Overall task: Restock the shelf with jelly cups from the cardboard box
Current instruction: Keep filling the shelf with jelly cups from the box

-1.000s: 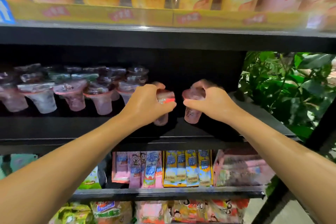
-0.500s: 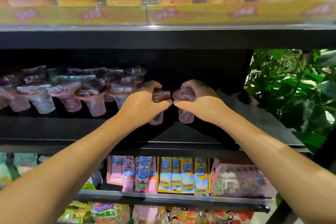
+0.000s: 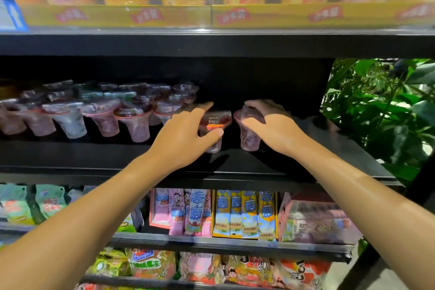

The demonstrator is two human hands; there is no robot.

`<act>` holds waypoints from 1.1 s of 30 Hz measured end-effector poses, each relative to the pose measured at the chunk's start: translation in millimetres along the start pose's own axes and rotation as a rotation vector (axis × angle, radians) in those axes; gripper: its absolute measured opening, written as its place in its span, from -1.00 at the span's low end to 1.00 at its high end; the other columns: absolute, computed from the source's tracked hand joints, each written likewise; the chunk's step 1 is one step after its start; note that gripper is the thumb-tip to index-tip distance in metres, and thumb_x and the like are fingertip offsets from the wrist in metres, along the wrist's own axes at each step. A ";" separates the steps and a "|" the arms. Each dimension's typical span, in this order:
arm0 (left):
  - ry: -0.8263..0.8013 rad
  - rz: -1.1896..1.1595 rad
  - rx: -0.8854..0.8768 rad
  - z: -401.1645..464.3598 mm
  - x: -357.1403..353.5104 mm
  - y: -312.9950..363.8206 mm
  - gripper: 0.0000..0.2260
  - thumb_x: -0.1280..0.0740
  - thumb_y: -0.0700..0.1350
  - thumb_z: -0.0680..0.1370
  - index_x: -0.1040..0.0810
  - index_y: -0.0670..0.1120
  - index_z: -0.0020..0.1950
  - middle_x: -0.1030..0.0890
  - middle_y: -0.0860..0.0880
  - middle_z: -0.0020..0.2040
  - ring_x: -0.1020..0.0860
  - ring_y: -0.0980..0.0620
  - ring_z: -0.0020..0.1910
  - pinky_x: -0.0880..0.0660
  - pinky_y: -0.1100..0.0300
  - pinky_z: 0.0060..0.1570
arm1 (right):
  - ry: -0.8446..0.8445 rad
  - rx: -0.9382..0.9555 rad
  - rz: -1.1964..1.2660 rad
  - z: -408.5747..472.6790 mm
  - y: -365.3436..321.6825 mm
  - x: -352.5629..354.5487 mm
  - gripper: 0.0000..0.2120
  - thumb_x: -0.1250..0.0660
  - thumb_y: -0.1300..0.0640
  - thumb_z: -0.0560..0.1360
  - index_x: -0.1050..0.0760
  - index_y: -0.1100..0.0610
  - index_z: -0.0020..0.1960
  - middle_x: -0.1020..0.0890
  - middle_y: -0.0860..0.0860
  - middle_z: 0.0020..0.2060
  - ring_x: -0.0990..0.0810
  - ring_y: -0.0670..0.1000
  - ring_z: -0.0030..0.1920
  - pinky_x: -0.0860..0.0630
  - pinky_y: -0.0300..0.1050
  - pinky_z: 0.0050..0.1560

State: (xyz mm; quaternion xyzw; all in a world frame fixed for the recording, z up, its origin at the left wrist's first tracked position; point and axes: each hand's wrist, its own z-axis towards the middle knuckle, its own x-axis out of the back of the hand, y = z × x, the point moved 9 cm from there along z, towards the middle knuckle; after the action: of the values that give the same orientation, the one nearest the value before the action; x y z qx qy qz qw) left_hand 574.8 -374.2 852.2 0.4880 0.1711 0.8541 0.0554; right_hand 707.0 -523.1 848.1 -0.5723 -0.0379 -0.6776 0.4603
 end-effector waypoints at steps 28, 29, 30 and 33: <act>-0.275 0.140 -0.091 -74.0 -49.8 11.3 -0.36 0.08 0.32 0.61 0.01 0.09 0.64 0.11 0.08 0.64 0.16 0.04 0.61 0.01 -0.01 0.55 | -0.122 -0.013 -0.358 -111.0 -15.4 -43.6 -0.40 0.02 -0.27 0.64 -0.07 -0.06 0.62 -0.01 0.01 0.61 0.09 0.03 0.61 0.14 0.14 0.59; -0.275 0.136 -0.088 -72.9 -51.0 10.9 -0.36 0.08 0.32 0.61 0.01 0.08 0.64 0.12 0.08 0.64 0.16 0.04 0.61 0.01 -0.01 0.55 | -0.119 -0.021 -0.355 -108.7 -14.8 -43.1 -0.39 0.02 -0.27 0.65 -0.05 -0.06 0.62 0.01 0.01 0.62 0.10 0.03 0.61 0.14 0.13 0.59; -0.277 0.134 -0.085 -72.0 -52.0 10.4 -0.35 0.09 0.32 0.61 0.02 0.07 0.64 0.13 0.09 0.64 0.17 0.04 0.61 0.00 -0.01 0.55 | -0.122 -0.030 -0.351 -106.4 -13.7 -43.0 -0.39 0.03 -0.26 0.65 -0.03 -0.05 0.63 0.04 0.00 0.62 0.11 0.02 0.61 0.14 0.12 0.59; -0.283 0.136 -0.082 -69.5 -55.4 8.9 -0.33 0.10 0.33 0.61 0.03 0.04 0.64 0.15 0.10 0.64 0.18 0.04 0.61 0.00 -0.02 0.57 | -0.145 -0.056 -0.338 -101.8 -9.2 -44.7 -0.38 0.04 -0.25 0.66 0.05 -0.05 0.64 0.12 -0.02 0.63 0.16 0.01 0.61 0.16 0.11 0.59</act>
State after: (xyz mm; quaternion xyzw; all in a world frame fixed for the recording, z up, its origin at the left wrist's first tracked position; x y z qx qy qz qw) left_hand 544.9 -413.6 777.9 0.6114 0.0931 0.7847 0.0411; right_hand 621.9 -550.8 781.4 -0.6176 -0.1478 -0.7033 0.3196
